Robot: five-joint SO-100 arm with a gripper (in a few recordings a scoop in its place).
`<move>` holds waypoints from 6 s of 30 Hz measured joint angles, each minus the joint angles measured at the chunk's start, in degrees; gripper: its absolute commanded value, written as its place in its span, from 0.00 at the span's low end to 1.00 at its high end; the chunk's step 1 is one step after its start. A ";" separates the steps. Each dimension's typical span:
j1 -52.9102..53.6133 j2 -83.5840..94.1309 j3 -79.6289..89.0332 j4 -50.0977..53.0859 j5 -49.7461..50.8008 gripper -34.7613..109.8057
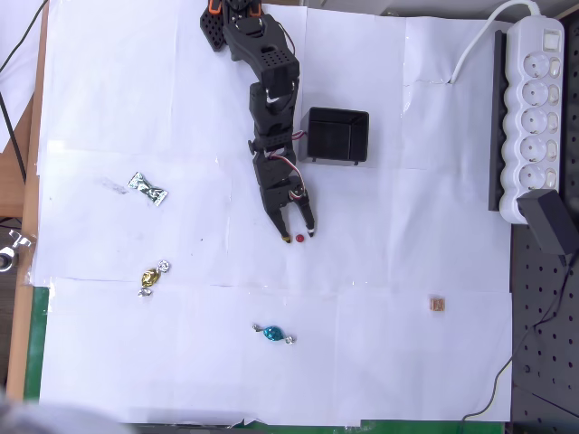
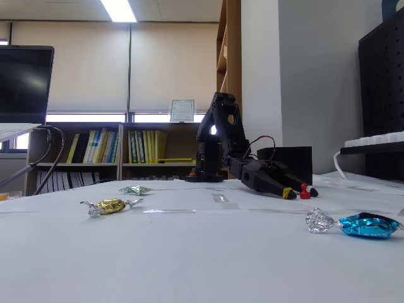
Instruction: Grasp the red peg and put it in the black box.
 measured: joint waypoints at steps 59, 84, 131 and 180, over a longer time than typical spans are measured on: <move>-1.93 -24.43 20.04 67.85 16.88 0.24; -6.06 -35.60 38.06 122.08 31.38 0.24; -22.76 -48.08 31.64 136.05 41.75 0.32; -9.14 -53.09 30.50 134.74 31.64 0.24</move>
